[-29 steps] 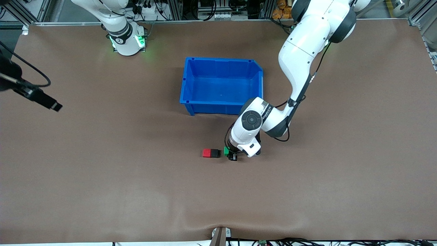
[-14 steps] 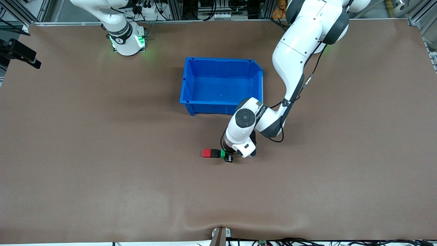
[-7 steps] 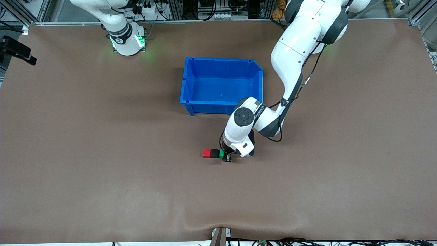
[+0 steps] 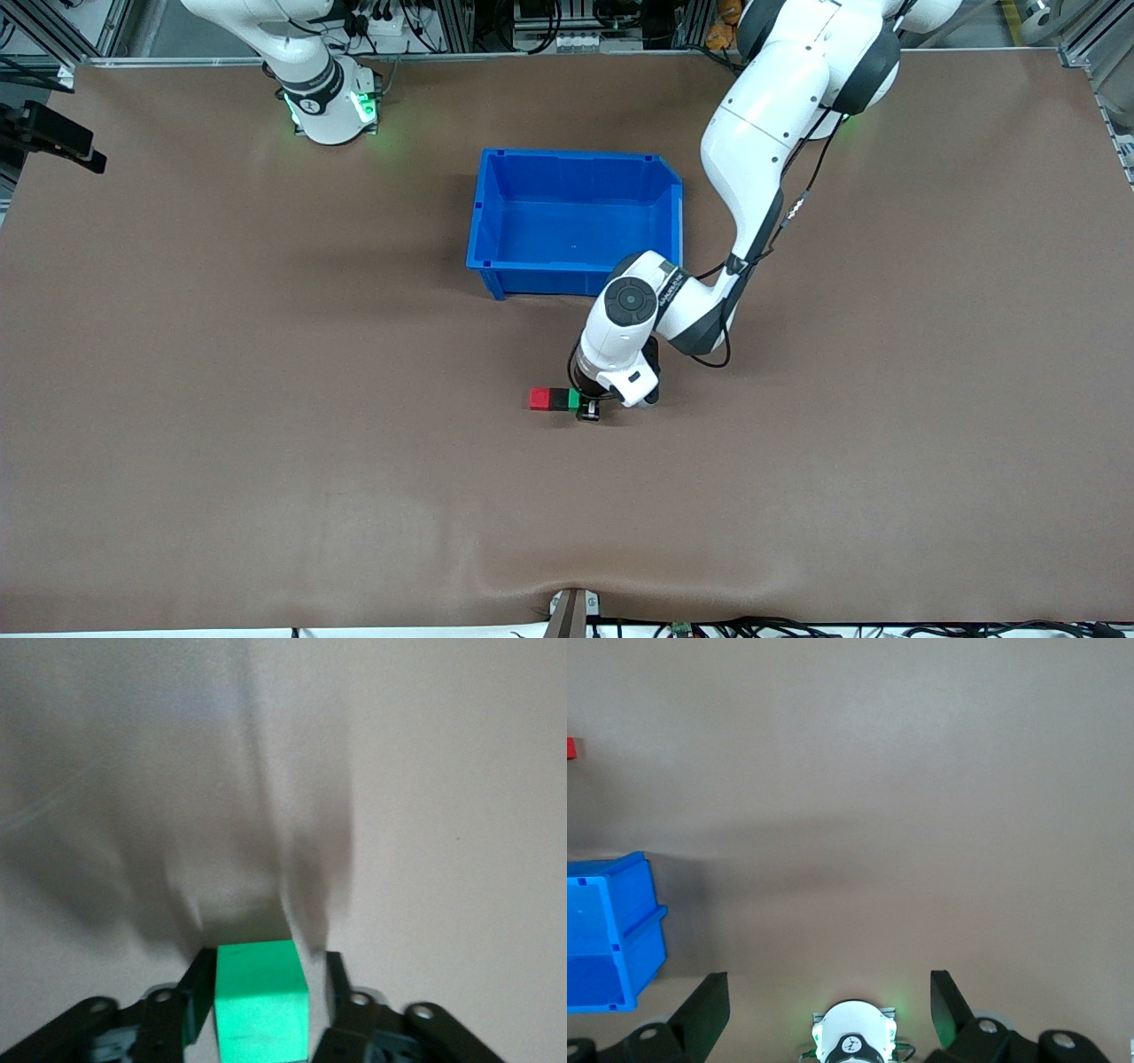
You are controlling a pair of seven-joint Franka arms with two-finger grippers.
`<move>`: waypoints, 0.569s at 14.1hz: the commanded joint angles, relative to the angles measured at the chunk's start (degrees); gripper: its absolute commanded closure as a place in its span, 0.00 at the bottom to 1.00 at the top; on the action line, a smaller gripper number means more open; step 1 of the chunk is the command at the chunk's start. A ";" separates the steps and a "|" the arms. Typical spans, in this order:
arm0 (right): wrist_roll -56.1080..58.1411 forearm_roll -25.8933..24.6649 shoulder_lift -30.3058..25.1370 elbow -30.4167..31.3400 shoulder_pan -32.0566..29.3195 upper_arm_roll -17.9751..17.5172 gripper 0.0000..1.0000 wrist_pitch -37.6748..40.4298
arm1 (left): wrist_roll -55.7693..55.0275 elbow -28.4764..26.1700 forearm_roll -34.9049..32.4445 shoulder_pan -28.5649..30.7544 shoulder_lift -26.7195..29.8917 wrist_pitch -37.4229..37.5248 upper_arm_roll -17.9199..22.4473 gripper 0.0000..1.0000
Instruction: Attach green and red cubes to black cube
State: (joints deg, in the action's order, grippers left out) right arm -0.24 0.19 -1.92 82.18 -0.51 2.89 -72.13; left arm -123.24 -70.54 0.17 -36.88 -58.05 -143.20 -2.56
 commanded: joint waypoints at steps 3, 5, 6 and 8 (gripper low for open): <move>1.39 1.04 -1.16 1.32 -0.72 -0.17 0.00 -0.55 | 1.43 2.08 -2.17 -1.53 0.20 0.37 1.67 0.00; 1.39 1.04 -1.16 1.40 -0.55 -0.17 0.00 -0.38 | 1.78 0.93 -5.26 -1.36 3.81 6.15 1.59 0.00; 1.39 1.04 -1.16 1.40 -0.46 -0.26 0.00 -0.29 | 2.65 0.85 -5.35 -0.22 5.83 7.66 1.07 0.00; 1.39 1.91 -1.16 1.49 -0.55 -0.34 0.00 -0.20 | 6.85 0.58 -4.48 1.80 9.52 11.08 0.98 0.00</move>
State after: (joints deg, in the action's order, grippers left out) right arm 0.48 0.53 -1.95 82.45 -0.50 2.86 -72.22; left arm -119.72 -68.96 -3.64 -36.90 -53.25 -136.56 -1.62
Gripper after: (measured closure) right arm 0.000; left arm 0.000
